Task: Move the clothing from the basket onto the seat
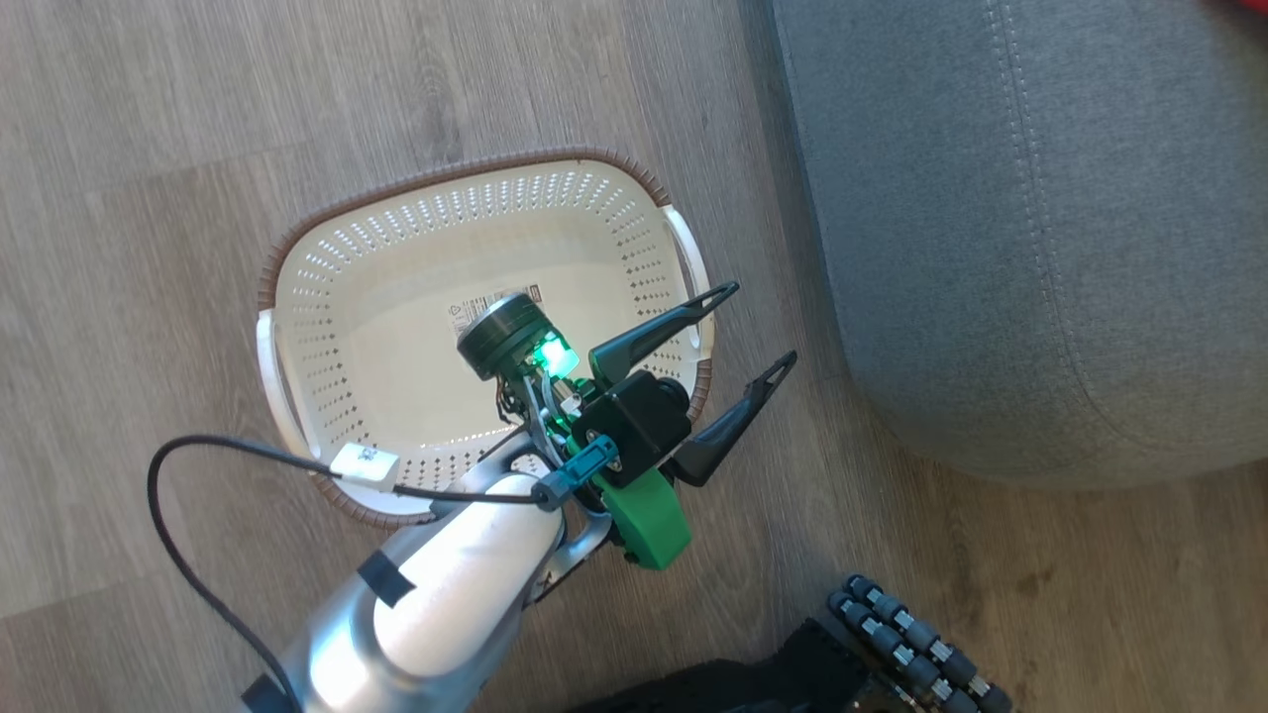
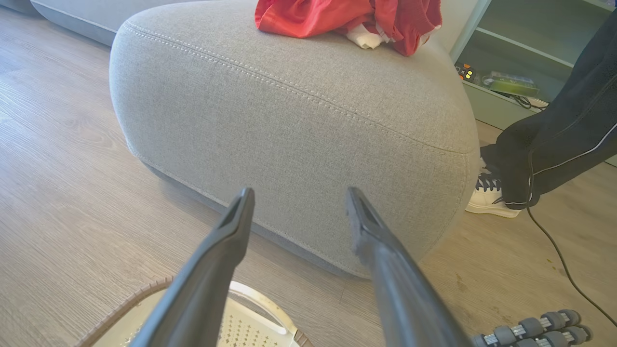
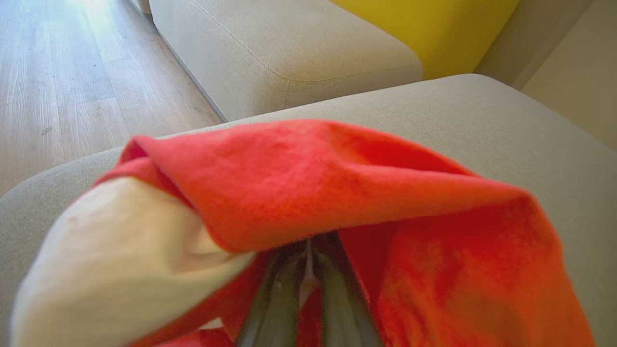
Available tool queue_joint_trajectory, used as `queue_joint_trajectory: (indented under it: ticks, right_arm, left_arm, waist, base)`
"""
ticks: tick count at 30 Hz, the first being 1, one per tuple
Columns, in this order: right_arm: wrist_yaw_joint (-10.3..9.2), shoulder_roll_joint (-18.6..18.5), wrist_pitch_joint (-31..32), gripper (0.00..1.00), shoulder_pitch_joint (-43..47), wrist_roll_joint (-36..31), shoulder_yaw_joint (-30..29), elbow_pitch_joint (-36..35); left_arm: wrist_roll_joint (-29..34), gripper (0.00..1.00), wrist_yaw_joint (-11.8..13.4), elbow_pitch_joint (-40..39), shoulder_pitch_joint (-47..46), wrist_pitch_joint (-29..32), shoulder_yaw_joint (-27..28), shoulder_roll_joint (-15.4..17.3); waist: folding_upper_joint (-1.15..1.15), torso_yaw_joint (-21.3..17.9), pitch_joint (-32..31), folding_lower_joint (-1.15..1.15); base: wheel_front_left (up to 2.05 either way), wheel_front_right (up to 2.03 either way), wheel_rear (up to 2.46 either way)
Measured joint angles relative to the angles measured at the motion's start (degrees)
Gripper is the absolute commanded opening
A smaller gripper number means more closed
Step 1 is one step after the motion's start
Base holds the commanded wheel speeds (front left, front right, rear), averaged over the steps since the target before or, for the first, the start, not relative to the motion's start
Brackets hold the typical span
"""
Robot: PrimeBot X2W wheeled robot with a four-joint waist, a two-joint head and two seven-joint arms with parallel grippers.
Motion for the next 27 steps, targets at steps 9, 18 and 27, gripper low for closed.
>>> queue_joint_trajectory:
  ticks: [9,18,27]
  right_arm:
    - [0.00,1.76,-0.03,1.00,0.20,-0.93,3.11,1.51]
    - [0.00,3.64,3.01,1.00,0.74,-0.31,7.40,2.24]
    - [0.00,5.82,-1.79,1.00,4.49,3.38,12.33,0.53]
  left_arm:
    - [-0.40,1.00,0.00,0.05,0.27,0.00,1.08,-0.33]
    - [-1.19,1.00,0.00,0.24,1.20,0.00,1.19,-0.79]
    - [-1.65,1.00,0.00,0.56,7.26,0.00,2.43,-1.11]
  waist:
    - [0.00,-1.10,-2.14,0.00]
    - [0.00,-2.61,-5.93,0.00]
    - [0.00,-5.58,-13.07,0.00]
  base:
    - [0.00,0.00,0.00]
    - [0.00,0.00,0.00]
    - [0.00,0.00,0.00]
